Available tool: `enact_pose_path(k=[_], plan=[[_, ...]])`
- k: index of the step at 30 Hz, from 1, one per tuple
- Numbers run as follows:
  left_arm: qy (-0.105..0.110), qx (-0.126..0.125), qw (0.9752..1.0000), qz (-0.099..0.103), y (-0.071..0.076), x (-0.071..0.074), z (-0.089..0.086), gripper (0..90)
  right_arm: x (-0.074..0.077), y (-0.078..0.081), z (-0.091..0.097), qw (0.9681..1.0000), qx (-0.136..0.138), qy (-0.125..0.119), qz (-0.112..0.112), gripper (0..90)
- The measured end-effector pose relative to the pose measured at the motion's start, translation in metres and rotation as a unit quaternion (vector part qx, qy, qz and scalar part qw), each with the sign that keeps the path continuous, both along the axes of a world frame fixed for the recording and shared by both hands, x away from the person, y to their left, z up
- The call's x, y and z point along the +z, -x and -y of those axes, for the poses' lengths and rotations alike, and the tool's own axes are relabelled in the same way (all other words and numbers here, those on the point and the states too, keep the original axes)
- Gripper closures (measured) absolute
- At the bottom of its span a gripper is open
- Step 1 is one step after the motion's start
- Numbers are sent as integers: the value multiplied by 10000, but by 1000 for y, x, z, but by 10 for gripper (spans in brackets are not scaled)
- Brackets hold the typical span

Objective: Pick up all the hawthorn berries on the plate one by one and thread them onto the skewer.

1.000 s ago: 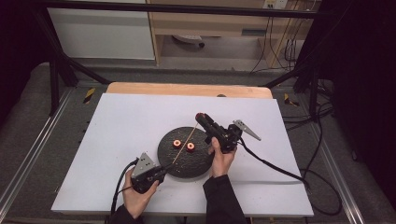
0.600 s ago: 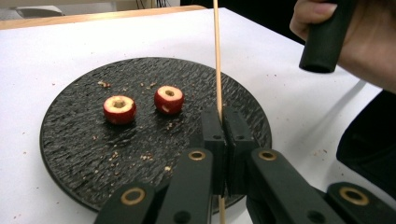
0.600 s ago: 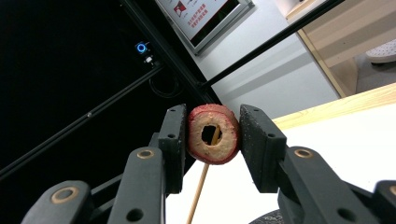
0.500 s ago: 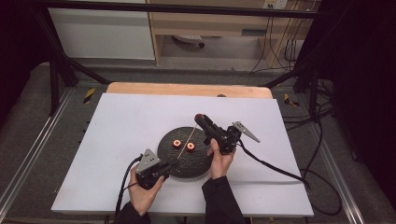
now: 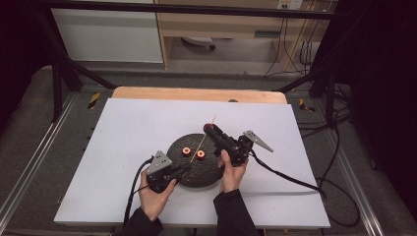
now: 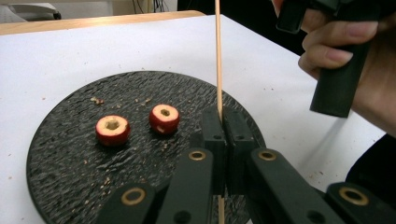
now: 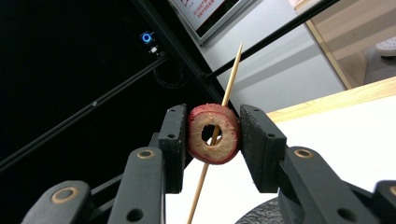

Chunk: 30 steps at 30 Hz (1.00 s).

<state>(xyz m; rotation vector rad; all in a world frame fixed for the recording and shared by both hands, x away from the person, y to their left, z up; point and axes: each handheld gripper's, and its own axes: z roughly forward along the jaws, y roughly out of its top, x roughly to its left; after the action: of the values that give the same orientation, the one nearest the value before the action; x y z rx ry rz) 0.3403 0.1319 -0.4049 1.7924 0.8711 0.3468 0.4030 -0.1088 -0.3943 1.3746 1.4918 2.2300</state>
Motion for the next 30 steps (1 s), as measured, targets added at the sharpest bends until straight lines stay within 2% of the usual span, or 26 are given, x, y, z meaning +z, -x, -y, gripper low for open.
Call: enact_pose_path(k=[14, 30], plan=[[-75, -31, 10000, 39, -13, 10, 9, 885, -5, 8, -3, 9996, 189, 189, -49, 632], [-135, -69, 9999, 35, -20, 13, 16, 885, -16, 18, -6, 9985, 373, 349, -179, 631]])
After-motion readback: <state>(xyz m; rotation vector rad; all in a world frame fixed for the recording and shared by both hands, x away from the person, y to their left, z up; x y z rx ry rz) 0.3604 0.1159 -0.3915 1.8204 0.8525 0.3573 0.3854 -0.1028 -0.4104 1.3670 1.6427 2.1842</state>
